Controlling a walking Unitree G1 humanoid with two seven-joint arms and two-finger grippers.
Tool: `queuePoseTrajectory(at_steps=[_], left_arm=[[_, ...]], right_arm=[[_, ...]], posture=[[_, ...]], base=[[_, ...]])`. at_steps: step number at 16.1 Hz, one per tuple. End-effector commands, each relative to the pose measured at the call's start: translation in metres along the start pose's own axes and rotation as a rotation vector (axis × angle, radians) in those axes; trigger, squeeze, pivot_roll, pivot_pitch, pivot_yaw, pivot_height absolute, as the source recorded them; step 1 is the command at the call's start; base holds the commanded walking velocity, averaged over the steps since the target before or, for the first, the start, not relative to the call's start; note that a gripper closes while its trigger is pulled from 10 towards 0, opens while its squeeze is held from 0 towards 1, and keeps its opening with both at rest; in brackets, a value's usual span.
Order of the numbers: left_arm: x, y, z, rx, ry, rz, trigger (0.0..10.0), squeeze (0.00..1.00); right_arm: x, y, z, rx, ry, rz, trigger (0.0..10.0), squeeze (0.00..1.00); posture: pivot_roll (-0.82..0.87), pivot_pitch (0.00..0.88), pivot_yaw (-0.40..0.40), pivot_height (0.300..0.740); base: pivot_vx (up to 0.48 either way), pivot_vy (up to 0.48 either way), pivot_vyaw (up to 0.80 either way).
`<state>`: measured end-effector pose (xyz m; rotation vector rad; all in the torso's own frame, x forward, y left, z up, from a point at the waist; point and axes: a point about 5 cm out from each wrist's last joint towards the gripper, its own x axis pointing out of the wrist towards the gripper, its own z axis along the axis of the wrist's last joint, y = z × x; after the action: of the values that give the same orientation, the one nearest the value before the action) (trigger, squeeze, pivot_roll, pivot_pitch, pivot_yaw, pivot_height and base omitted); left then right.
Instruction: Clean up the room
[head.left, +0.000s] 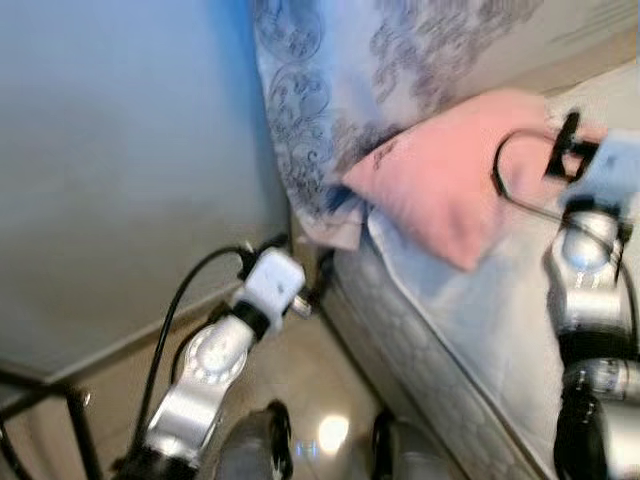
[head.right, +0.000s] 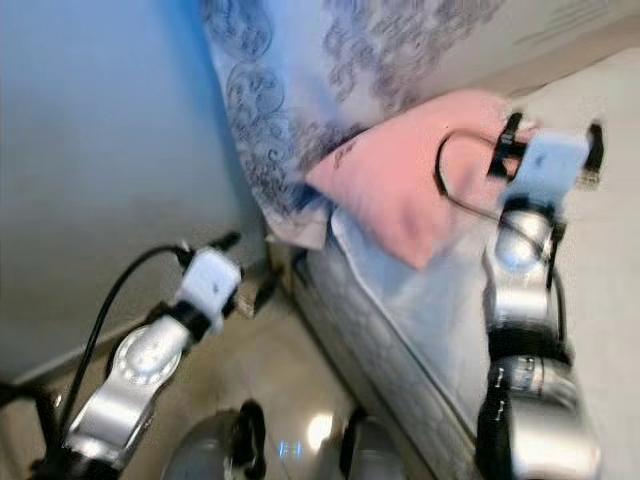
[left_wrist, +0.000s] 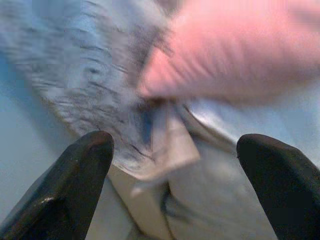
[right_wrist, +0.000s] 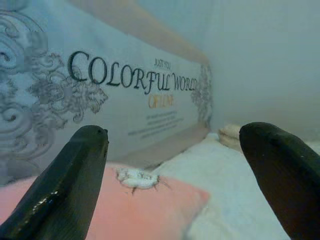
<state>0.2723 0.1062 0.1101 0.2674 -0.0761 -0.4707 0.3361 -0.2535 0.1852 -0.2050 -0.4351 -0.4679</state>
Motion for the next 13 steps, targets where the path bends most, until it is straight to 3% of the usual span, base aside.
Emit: queuePoseTrajectory(at_steps=[1,2,3,4,6,8,13], left_arm=[[-0.001,0.005,-0.009,-0.053,0.047,0.056,10.0,0.0],[-0.001,0.008,-0.009,-0.071,0.046,0.087,10.0,0.0],[-0.002,0.008,-0.009,-0.07,0.042,0.088,10.0,0.0],[-0.001,0.009,-0.009,-0.062,0.034,0.086,10.0,0.0],[0.003,0.012,-0.01,-0.044,0.035,0.078,10.0,0.0],[0.007,0.015,-0.01,-0.016,0.034,0.068,10.0,0.0],[0.019,0.013,-0.007,-0.019,0.018,0.034,10.0,0.0]], right_arm=[[-0.01,0.005,0.001,0.024,0.007,0.017,10.0,0.0],[-0.042,0.013,-0.005,0.032,0.031,0.058,10.0,0.0],[-0.06,0.013,-0.01,0.021,0.058,0.079,10.0,0.0],[-0.093,0.01,-0.021,-0.024,0.087,0.148,10.0,0.0],[-0.118,0.005,-0.042,-0.053,0.183,0.216,10.0,0.0],[-0.122,0.007,-0.05,0.002,0.26,0.245,10.0,0.0],[-0.107,0.031,-0.039,0.081,0.281,0.308,10.0,0.0]], posture=[[0.04,0.062,-0.022,0.74],[0.04,0.046,-0.021,0.74],[0.04,0.037,-0.017,0.74],[0.03,0.033,-0.011,0.74],[0.02,0.03,-0.007,0.74],[0.01,0.031,-0.001,0.74],[0.0,0.023,0.008,0.74]], base=[[0.0,0.0,0.0],[0.0,0.0,0.0],[0.0,0.0,0.0],[0.0,0.0,0.0],[0.0,0.0,0.0],[0.0,0.0,0.0],[0.0,0.0,-0.09]])
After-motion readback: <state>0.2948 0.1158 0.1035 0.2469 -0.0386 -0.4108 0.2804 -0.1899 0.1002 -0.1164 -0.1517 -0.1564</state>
